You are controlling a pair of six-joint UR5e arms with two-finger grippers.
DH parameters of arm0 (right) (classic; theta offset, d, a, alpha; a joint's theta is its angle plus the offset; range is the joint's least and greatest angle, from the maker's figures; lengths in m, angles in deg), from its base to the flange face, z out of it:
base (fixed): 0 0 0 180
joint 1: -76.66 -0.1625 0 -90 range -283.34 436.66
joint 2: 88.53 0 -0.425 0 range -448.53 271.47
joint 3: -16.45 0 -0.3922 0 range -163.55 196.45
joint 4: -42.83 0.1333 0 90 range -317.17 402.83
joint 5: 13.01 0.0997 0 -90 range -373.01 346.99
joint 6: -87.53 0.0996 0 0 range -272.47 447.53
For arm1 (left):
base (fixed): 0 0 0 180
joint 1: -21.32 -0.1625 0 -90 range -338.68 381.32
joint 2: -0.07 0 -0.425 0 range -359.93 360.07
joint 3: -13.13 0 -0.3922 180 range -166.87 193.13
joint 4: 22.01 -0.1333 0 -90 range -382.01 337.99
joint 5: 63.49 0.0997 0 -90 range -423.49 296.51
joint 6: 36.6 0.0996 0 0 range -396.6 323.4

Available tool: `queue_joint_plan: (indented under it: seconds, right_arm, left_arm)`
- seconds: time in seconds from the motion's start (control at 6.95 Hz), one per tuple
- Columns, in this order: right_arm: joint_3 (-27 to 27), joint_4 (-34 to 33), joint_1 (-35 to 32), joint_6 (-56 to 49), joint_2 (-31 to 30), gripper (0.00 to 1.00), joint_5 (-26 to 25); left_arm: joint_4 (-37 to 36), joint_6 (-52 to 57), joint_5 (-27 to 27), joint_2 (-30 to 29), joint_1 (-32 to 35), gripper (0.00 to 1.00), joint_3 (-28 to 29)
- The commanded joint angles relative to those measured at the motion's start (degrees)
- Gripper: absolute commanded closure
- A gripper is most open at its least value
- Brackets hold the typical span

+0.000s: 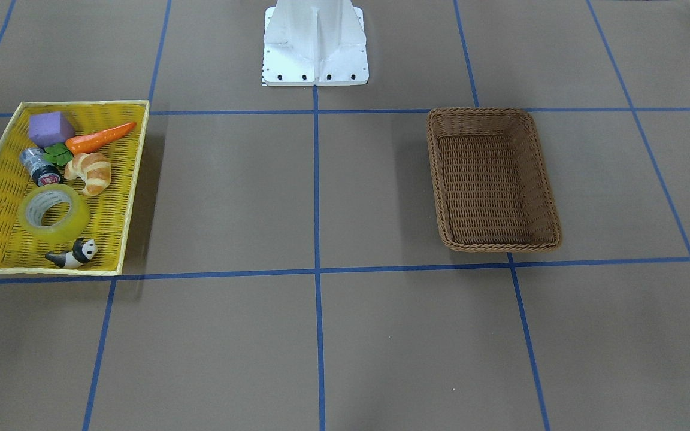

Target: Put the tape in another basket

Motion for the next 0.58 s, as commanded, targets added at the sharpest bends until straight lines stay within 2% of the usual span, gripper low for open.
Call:
queue_joint_plan:
  seconds: [0.0,0.43]
  right_arm:
    - [0.2,0.58,5.41,-0.43,0.14,0.0,3.24]
    - [-1.38,-0.12,10.95,-0.17,-0.74,0.0,3.07]
  left_arm:
    - [0.0,0.0,0.04,0.15,0.0,0.01,-0.21]
    - [0.0,0.0,-0.05,0.24,0.0,0.01,-0.21]
